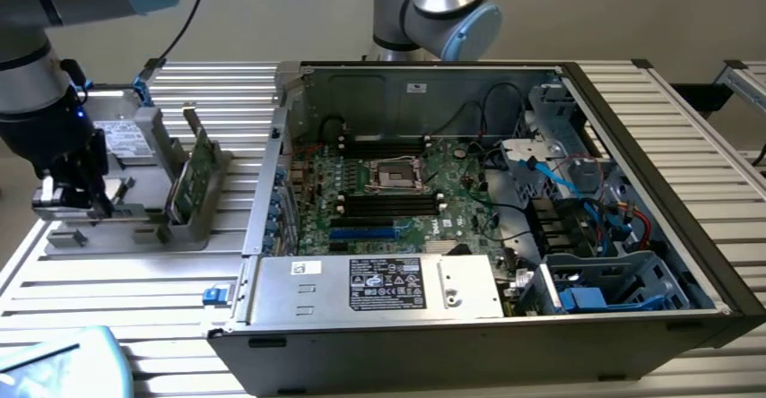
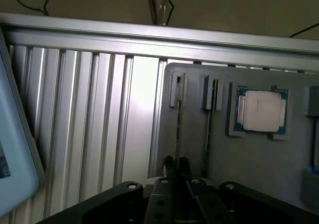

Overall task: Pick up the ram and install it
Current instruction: 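Pick up the ram and move it above insertion slot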

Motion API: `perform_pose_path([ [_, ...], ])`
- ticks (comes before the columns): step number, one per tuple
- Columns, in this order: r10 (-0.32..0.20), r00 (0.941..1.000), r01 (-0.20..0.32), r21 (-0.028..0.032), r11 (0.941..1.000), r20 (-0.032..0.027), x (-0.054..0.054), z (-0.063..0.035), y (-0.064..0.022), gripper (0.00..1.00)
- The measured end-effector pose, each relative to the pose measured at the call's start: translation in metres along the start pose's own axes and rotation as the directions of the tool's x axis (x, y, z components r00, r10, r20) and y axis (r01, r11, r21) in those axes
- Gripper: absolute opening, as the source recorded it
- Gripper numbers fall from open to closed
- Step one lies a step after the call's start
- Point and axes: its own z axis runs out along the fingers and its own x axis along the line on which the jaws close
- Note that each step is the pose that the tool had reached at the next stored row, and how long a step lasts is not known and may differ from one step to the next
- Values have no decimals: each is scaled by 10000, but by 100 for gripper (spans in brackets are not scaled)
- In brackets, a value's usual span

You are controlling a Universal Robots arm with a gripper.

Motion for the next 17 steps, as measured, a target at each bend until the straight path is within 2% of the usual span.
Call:
perform_pose_path([
  [9,-4,10000,4,-85,10000,15,26,-248,-225,14],
  [17,-5,10000,6,-160,9999,31,51,-598,-409,14],
])
